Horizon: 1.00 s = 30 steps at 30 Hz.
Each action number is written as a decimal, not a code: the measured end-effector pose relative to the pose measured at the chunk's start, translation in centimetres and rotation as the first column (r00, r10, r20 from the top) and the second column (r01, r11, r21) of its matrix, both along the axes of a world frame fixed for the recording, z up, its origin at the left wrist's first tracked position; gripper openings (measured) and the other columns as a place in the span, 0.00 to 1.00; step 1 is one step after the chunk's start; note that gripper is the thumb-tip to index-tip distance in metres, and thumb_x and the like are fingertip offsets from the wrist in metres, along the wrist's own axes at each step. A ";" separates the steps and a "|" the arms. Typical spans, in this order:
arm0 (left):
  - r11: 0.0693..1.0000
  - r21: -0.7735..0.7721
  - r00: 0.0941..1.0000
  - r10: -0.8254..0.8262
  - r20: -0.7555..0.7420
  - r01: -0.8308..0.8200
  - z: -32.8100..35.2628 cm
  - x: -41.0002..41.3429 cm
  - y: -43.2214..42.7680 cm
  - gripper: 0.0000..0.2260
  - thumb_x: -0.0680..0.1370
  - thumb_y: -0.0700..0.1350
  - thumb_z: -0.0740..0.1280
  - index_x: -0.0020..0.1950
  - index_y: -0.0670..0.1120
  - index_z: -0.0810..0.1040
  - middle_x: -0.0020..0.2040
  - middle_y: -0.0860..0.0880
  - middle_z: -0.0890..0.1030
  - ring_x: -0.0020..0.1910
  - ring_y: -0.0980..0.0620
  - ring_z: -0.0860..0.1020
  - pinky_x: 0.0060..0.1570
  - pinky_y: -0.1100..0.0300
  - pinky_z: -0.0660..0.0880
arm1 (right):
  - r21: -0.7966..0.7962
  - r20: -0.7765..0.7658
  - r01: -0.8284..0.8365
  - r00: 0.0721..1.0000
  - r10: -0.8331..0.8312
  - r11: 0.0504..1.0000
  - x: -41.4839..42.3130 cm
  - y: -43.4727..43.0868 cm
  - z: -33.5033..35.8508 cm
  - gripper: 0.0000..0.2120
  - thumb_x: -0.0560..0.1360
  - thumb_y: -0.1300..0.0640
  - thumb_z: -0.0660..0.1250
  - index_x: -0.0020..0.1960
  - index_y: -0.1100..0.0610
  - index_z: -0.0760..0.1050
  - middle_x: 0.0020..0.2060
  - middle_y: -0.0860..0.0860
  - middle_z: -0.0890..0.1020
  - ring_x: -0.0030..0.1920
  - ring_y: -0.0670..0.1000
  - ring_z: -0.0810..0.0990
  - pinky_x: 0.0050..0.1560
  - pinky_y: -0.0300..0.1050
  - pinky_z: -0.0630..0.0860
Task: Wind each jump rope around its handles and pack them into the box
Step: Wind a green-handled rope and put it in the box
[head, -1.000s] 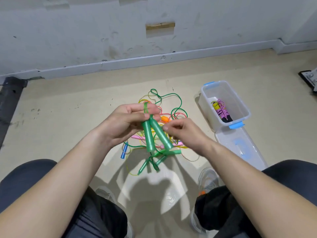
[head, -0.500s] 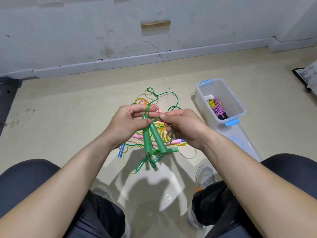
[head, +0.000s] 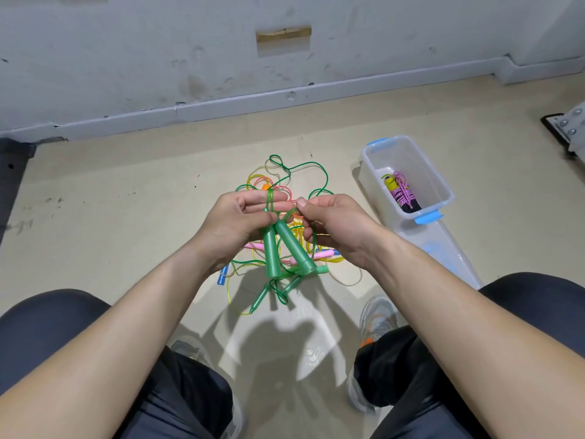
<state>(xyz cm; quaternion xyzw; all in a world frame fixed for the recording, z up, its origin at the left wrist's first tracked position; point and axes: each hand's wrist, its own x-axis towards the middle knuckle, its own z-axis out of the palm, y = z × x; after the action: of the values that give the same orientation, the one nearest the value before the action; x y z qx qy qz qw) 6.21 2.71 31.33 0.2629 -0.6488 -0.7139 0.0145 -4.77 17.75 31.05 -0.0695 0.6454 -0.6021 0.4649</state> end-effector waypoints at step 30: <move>0.910 0.107 0.914 -0.406 0.029 0.401 0.1 1.0 -0.1 0.12 0.67 0.33 0.60 0.47 0.35 0.78 0.37 0.49 0.82 0.39 0.52 0.80 0.46 0.63 0.77 | 0.070 -0.299 -0.310 0.900 0.317 0.948 -0.5 0.9 0.4 0.09 0.78 0.59 0.72 0.41 0.62 0.83 0.33 0.54 0.79 0.29 0.45 0.72 0.32 0.36 0.71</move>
<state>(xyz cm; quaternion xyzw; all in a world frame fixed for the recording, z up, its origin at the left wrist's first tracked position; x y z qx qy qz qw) 7.22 2.56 31.45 0.1418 -0.6533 -0.7257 -0.1624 -5.23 18.62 31.43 -0.2600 0.6963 -0.4945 0.4506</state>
